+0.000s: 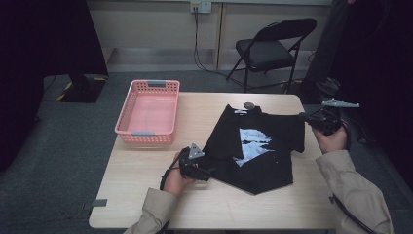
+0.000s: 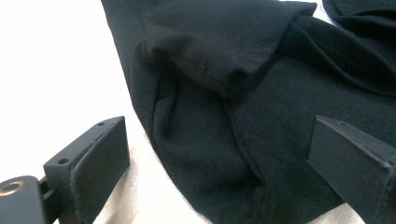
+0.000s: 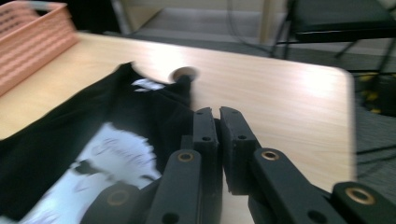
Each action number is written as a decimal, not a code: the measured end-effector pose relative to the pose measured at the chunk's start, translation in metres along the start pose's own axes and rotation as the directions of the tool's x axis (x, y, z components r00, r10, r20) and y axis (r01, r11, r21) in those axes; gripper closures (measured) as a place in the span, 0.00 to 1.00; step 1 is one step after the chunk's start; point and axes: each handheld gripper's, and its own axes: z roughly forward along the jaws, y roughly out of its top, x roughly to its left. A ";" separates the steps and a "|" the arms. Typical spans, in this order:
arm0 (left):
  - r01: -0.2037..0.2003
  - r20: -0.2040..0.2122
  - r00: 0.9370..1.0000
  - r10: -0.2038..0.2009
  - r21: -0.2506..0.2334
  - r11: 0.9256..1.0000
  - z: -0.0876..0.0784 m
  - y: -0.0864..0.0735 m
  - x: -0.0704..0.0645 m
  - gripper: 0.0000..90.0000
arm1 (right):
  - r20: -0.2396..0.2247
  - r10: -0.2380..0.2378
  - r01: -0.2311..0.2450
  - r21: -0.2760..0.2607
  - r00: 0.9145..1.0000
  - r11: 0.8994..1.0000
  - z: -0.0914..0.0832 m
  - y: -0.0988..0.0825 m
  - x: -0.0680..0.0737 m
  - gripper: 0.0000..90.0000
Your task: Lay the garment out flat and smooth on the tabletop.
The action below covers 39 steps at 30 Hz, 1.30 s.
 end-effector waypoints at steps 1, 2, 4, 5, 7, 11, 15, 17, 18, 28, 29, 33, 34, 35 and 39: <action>-0.001 0.000 1.000 0.001 0.001 1.000 0.000 0.000 0.000 0.06 | 0.018 0.021 -0.021 -0.014 1.000 1.000 -0.002 0.000 -0.005 0.94; -0.001 -0.001 1.000 0.001 0.001 1.000 0.000 0.000 0.000 0.06 | 0.039 0.050 -0.049 -0.030 0.998 0.998 -0.004 0.000 -0.011 0.94; -0.001 -0.001 1.000 0.001 0.001 1.000 0.000 0.000 0.000 0.06 | 0.067 0.101 -0.097 -0.061 0.993 0.993 -0.007 -0.002 -0.022 0.86; -0.001 -0.001 1.000 0.001 0.001 1.000 0.000 0.000 0.000 0.06 | 0.088 0.128 -0.121 -0.078 0.988 0.990 -0.009 -0.003 -0.026 0.80; -0.001 -0.001 1.000 0.001 0.001 1.000 0.000 0.000 0.000 0.06 | 0.108 0.140 -0.131 -0.087 0.984 0.988 -0.011 -0.005 -0.029 0.72; -0.001 -0.001 1.000 0.001 0.001 1.000 0.000 0.000 0.000 0.06 | 0.100 0.097 -0.090 -0.075 0.990 0.993 -0.014 -0.008 -0.017 0.51; 0.000 -0.002 1.000 0.000 0.001 1.000 0.000 0.000 0.000 0.06 | 0.062 0.041 -0.036 -0.079 0.997 0.996 -0.018 -0.010 0.003 0.37; 0.000 -0.002 1.000 0.000 0.001 1.000 0.000 0.000 0.000 0.06 | 0.049 0.006 -0.003 -0.069 0.999 0.998 -0.018 -0.013 0.013 0.27; 0.000 -0.002 1.000 0.000 0.001 1.000 0.000 0.000 0.000 0.06 | 0.050 -0.011 0.014 -0.065 0.999 0.998 -0.018 -0.016 0.019 0.25; 0.000 -0.002 1.000 0.000 0.001 1.000 0.000 0.000 0.000 0.06 | -0.024 -0.074 0.073 -0.032 0.997 0.997 -0.012 -0.043 0.056 0.12; 0.000 -0.002 1.000 0.000 0.001 1.000 0.000 0.000 0.000 0.06 | -0.030 -0.077 0.076 -0.029 0.997 0.997 -0.012 -0.046 0.058 0.11; 0.000 -0.002 1.000 0.000 0.001 1.000 0.000 0.000 0.000 0.06 | -0.045 -0.088 0.087 -0.023 0.995 0.996 -0.013 -0.056 0.064 0.11; 0.000 -0.002 1.000 0.000 0.001 1.000 0.000 0.000 0.000 0.06 | -0.052 -0.088 0.087 -0.021 0.995 0.996 -0.014 -0.059 0.065 0.11; 0.000 -0.002 1.000 0.000 0.001 1.000 0.000 0.000 0.000 0.06 | -0.058 -0.091 0.090 -0.018 0.994 0.996 -0.015 -0.061 0.065 0.11; 0.000 -0.003 1.000 0.000 0.001 1.000 0.000 0.000 0.000 0.06 | -0.074 -0.096 0.095 -0.010 0.993 0.995 -0.018 -0.070 0.067 0.11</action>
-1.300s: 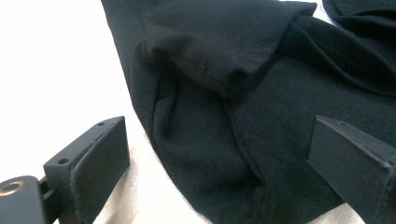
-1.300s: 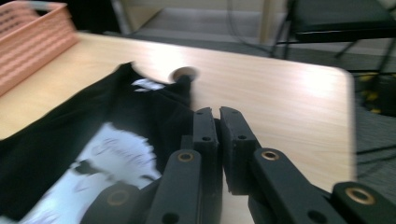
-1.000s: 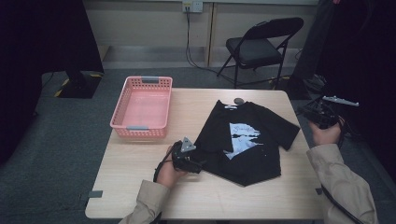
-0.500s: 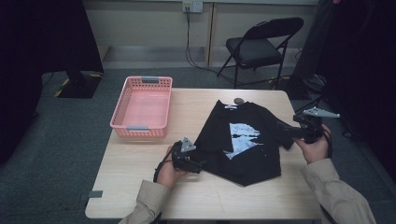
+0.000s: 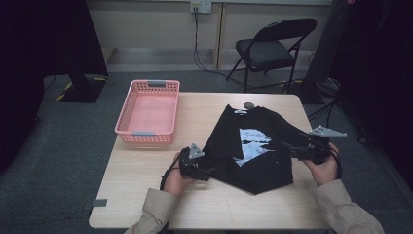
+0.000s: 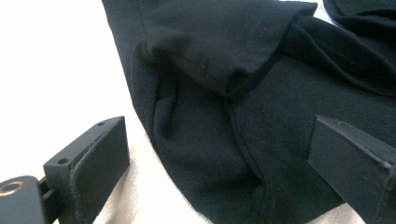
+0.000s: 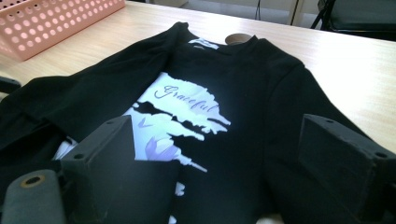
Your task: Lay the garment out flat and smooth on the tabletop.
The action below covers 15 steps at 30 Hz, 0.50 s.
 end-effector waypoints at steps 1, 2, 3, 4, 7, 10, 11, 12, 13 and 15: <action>-0.001 0.000 1.000 0.001 0.000 1.000 0.000 0.000 0.000 0.06 | -0.002 -0.003 0.003 0.001 1.000 1.000 -0.001 -0.002 0.000 0.11; 0.001 0.000 1.000 -0.001 -0.001 1.000 0.000 0.000 0.000 0.06 | -0.004 -0.004 0.004 0.002 1.000 1.000 -0.002 -0.004 0.000 0.11; 0.001 0.000 1.000 -0.001 -0.001 1.000 0.000 0.000 0.000 0.06 | -0.003 -0.004 0.004 0.003 1.000 1.000 -0.003 -0.006 0.000 0.11; 0.001 -0.002 1.000 -0.001 -0.001 1.000 0.000 0.000 0.000 0.06 | -0.004 -0.003 0.003 0.007 1.000 1.000 -0.004 -0.009 0.000 0.11; 0.001 -0.002 1.000 -0.001 -0.001 1.000 0.000 0.000 0.000 0.05 | -0.006 -0.017 0.017 0.026 1.000 1.000 -0.004 -0.017 0.001 0.11; 0.001 -0.002 1.000 -0.001 -0.001 1.000 0.000 0.000 0.000 0.05 | -0.013 -0.036 0.037 0.054 0.999 0.998 -0.002 -0.026 0.004 0.11; 0.001 -0.002 1.000 -0.001 -0.001 1.000 0.000 0.000 0.000 0.05 | -0.014 -0.039 0.040 0.061 0.999 0.997 -0.001 -0.028 0.006 0.11; 0.001 -0.002 1.000 -0.001 -0.001 1.000 0.000 0.000 0.000 0.05 | -0.016 -0.045 0.046 0.064 0.999 0.997 0.000 -0.030 0.008 0.11; 0.001 -0.002 1.000 -0.001 -0.001 1.000 0.000 0.000 0.000 0.05 | -0.020 -0.046 0.048 0.070 0.999 0.996 0.002 -0.033 0.010 0.11; 0.001 -0.002 1.000 -0.001 -0.001 1.000 0.000 0.000 0.000 0.05 | -0.016 -0.059 0.060 0.077 0.998 0.995 0.004 -0.038 0.013 0.11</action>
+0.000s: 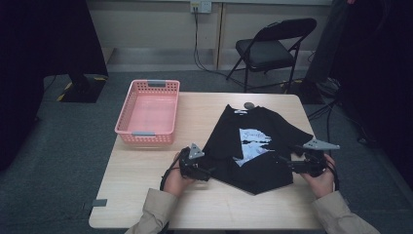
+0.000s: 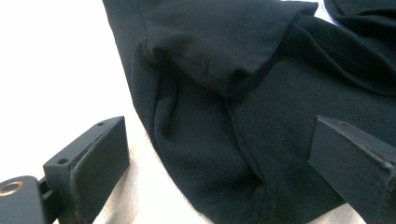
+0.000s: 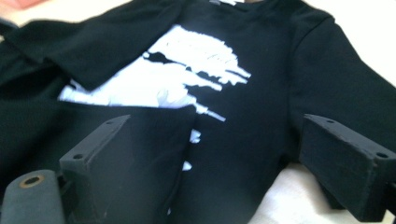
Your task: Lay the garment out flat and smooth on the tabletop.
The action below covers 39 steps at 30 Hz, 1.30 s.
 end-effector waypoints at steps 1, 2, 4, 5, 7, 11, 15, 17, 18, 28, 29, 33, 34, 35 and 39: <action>0.000 0.000 1.000 0.000 0.000 1.000 0.000 0.000 0.000 0.05 | -0.004 -0.006 0.006 0.011 1.000 1.000 0.002 -0.002 0.002 0.10; 0.001 -0.001 1.000 -0.001 0.000 1.000 0.000 0.000 0.000 0.05 | -0.006 -0.013 0.014 0.024 1.000 1.000 0.004 -0.005 0.003 0.10; 0.001 -0.003 1.000 -0.001 0.000 1.000 0.000 0.000 0.000 0.05 | -0.005 -0.026 0.026 0.042 1.000 0.999 0.007 -0.009 0.006 0.10; 0.002 -0.003 1.000 -0.002 0.001 1.000 0.000 0.000 0.000 0.05 | -0.008 -0.030 0.030 0.056 1.000 0.998 0.008 -0.011 0.007 0.10; 0.002 -0.003 1.000 -0.002 0.000 1.000 0.000 0.000 0.000 0.05 | -0.018 -0.037 0.038 0.071 0.999 0.997 0.010 -0.016 0.009 0.10; 0.002 -0.003 1.000 -0.002 0.000 1.000 0.000 0.000 0.000 0.05 | -0.029 -0.046 0.048 0.104 0.999 0.993 0.013 -0.021 0.013 0.09; 0.002 -0.004 1.000 -0.002 0.001 1.000 0.000 0.000 0.000 0.05 | -0.034 -0.053 0.057 0.127 0.998 0.990 0.017 -0.026 0.018 0.09; 0.003 -0.004 1.000 -0.003 0.001 1.000 0.000 0.000 0.000 0.05 | -0.044 -0.058 0.064 0.139 0.997 0.988 0.019 -0.028 0.020 0.09; 0.002 -0.004 1.000 -0.002 0.001 1.000 0.000 0.000 0.000 0.05 | -0.041 -0.067 0.072 0.144 0.997 0.987 0.020 -0.029 0.021 0.09; 0.002 -0.008 1.000 -0.002 0.001 1.000 0.000 0.000 -0.001 0.05 | -0.064 -0.069 0.078 0.157 0.996 0.984 0.022 -0.030 0.020 0.07; 0.002 -0.009 1.000 -0.002 0.001 1.000 0.000 0.000 -0.001 0.05 | -0.063 -0.071 0.081 0.158 0.995 0.984 0.022 -0.030 0.020 0.07; 0.003 -0.012 1.000 -0.003 0.001 1.000 0.000 0.000 -0.001 0.05 | -0.062 -0.073 0.082 0.161 0.995 0.983 0.022 -0.030 0.020 0.07; 0.003 -0.013 1.000 -0.003 0.001 1.000 0.000 0.000 -0.001 0.05 | -0.061 -0.073 0.082 0.161 0.995 0.983 0.022 -0.030 0.021 0.07; 0.002 -0.016 1.000 -0.002 0.000 1.000 -0.001 0.000 -0.001 0.05 | -0.061 -0.073 0.082 0.161 0.995 0.984 0.022 -0.030 0.021 0.07; 0.013 -0.017 1.000 -0.013 0.002 1.000 -0.001 0.000 -0.002 0.06 | -0.061 -0.072 0.081 0.162 0.996 0.984 0.022 -0.030 0.021 0.07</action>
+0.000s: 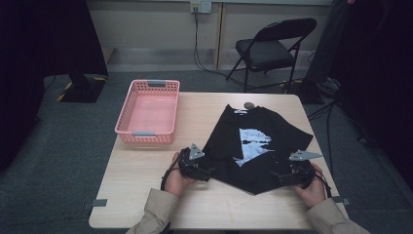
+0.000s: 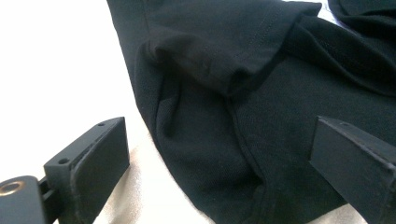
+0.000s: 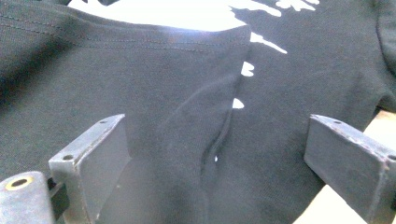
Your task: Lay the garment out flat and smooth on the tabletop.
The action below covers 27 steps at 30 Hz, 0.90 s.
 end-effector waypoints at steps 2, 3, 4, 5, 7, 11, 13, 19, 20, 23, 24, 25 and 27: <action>0.017 0.004 1.000 -0.017 -0.010 1.000 -0.003 0.003 0.001 0.09 | 0.000 0.000 0.000 0.000 1.000 1.000 0.000 0.000 0.000 0.07; 0.034 0.008 0.999 -0.034 -0.023 0.999 -0.005 0.005 0.001 0.11 | 0.000 0.000 0.000 0.000 1.000 1.000 0.000 0.000 0.000 0.07; 0.048 0.014 0.999 -0.047 -0.037 0.998 -0.007 0.007 0.002 0.12 | 0.001 0.000 0.000 0.000 1.000 1.000 0.000 0.000 0.000 0.07; 0.057 0.025 0.998 -0.056 -0.043 0.997 -0.009 0.010 0.003 0.14 | 0.001 0.000 0.000 0.000 1.000 1.000 0.000 0.000 0.000 0.07; 0.067 0.044 0.997 -0.065 -0.058 0.996 -0.013 0.016 0.003 0.16 | 0.001 0.001 -0.001 0.000 1.000 1.000 0.000 0.000 0.000 0.07; 0.052 0.077 0.996 -0.047 -0.068 0.996 -0.014 0.030 -0.001 0.17 | 0.000 0.001 -0.001 0.000 1.000 1.000 0.000 0.000 0.000 0.07; 0.035 0.085 0.996 -0.029 -0.063 0.997 -0.009 0.037 -0.006 0.17 | 0.000 0.001 -0.001 0.000 1.000 1.000 0.000 0.000 0.000 0.07; -0.013 0.096 0.995 0.018 -0.047 0.999 0.009 0.058 -0.019 0.18 | 0.000 0.001 -0.001 0.000 1.000 1.000 0.000 0.000 0.000 0.07; -0.021 0.095 0.995 0.025 -0.041 0.999 0.011 0.061 -0.021 0.18 | 0.000 0.001 -0.001 0.000 1.000 1.000 0.000 0.000 0.000 0.07; -0.041 0.095 0.994 0.044 -0.027 0.999 0.019 0.070 -0.026 0.24 | 0.000 0.001 -0.001 0.000 1.000 1.000 0.000 0.000 0.000 0.07; -0.050 0.094 0.994 0.051 -0.022 0.999 0.022 0.072 -0.027 0.26 | 0.000 0.001 -0.001 0.000 1.000 1.000 0.000 0.000 0.000 0.07; -0.052 0.097 0.994 0.053 -0.014 0.999 0.024 0.074 -0.028 0.29 | 0.000 0.001 -0.001 0.000 1.000 1.000 0.000 0.000 0.000 0.07; -0.060 0.099 0.993 0.060 -0.001 0.998 0.029 0.078 -0.030 0.35 | 0.000 0.001 -0.001 0.000 1.000 1.000 0.000 0.000 0.000 0.07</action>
